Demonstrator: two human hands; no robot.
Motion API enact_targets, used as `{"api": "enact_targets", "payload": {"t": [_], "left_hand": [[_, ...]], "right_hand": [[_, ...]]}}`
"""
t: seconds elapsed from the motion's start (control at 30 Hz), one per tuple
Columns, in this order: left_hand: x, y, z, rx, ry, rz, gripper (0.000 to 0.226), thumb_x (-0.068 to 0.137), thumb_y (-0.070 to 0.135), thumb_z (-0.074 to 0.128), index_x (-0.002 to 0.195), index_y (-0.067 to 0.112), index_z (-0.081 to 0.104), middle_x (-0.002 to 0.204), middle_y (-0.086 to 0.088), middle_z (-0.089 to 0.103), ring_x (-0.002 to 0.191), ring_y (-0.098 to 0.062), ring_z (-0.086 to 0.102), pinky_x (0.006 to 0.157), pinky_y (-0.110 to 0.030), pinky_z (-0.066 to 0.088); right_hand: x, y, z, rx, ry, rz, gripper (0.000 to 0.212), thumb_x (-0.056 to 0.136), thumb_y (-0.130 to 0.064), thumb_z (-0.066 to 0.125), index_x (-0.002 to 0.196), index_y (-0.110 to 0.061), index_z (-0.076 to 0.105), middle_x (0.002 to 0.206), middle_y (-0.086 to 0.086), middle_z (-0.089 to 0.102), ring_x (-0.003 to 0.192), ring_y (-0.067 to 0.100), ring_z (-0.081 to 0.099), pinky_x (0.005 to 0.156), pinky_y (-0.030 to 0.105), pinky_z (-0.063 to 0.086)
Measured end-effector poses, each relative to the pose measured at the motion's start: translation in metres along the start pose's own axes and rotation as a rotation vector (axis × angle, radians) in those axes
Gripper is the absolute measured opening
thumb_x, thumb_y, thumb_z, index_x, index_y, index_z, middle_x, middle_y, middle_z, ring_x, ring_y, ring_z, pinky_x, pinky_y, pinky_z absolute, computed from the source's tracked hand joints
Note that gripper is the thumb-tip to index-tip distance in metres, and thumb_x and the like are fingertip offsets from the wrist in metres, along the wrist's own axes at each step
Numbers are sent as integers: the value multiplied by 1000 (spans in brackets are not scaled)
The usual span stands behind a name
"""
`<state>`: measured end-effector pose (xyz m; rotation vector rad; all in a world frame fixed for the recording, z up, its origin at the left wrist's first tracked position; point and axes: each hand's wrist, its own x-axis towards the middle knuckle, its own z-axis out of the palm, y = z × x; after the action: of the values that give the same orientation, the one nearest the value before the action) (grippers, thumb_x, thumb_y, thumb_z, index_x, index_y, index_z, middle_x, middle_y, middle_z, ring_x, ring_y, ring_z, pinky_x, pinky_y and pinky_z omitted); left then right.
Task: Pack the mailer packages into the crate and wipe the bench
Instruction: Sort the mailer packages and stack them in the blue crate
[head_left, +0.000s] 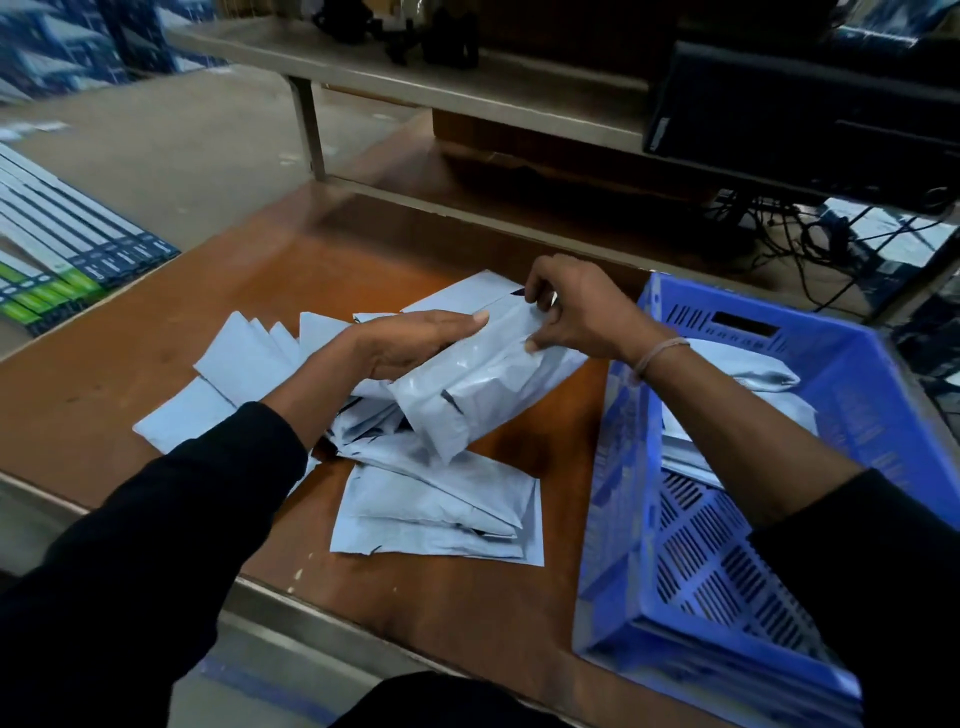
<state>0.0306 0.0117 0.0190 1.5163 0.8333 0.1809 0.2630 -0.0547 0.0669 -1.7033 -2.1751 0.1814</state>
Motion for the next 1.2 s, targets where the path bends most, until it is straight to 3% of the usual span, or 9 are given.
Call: {"api": "enact_targets", "payload": {"t": [0.1,0.3,0.4,0.47,0.6,0.73,0.8,1.03,1.2], "left_hand": [[0,2,10,215,-43,118,63,95,67,53,139,23,59,139,5,65,130,-14,60,114,-41,46],[3,16,19,499,7,220,47,84,35,83,126,27,63,121,7,73,112,-17,70,99,-45,57],[6,25,15,713,63,260,29,90,25,74,116,32,62,112,17,68,105,-8,66,92,-36,52],[5,34,15,849,85,286,30,92,21,70,118,32,59,114,16,64,108,-13,62,95,-36,48],[2,62,25,1023,112,326,40,97,17,64,136,19,57,125,10,57,118,-17,57,100,-36,46],[5,84,34,1147,206,345,36,97,22,62,132,25,55,122,0,67,104,-19,62,91,-40,51],[6,94,41,1210,263,323,42,93,26,68,132,28,53,120,-2,68,102,-24,64,87,-47,54],[29,132,99,1343,511,586,44,96,25,65,138,20,53,123,-11,68,107,-31,65,73,-33,42],[68,152,165,1337,533,700,37,95,22,63,131,21,53,116,-11,70,102,-36,66,74,-43,53]], "right_hand": [[-5,5,-5,85,92,39,54,54,-25,97,92,-12,61,95,6,63,77,21,61,69,38,54],[-14,20,-10,161,139,43,51,56,-26,96,93,-14,62,96,5,62,74,21,64,72,45,56],[-23,25,-19,39,94,-47,79,56,-49,93,123,-20,60,123,1,50,98,14,55,84,26,50],[-27,28,-23,-266,70,-146,97,55,-64,86,139,-29,50,138,-4,45,116,19,40,93,31,37],[-29,24,-35,-417,50,-123,53,74,-46,81,122,-30,65,117,-8,60,114,22,45,83,35,26],[-36,32,-52,-387,184,-111,21,81,-31,75,100,-23,72,99,-1,64,99,27,52,75,33,22],[-44,41,-63,-407,256,-112,17,83,-28,74,98,-21,73,96,1,64,95,27,53,74,33,22],[-98,78,-125,-602,346,-49,18,76,-28,79,92,-21,76,88,1,68,90,33,54,72,38,33],[-154,119,-158,-737,316,73,16,69,-22,77,84,-18,72,81,5,67,85,36,57,69,38,37]]}}
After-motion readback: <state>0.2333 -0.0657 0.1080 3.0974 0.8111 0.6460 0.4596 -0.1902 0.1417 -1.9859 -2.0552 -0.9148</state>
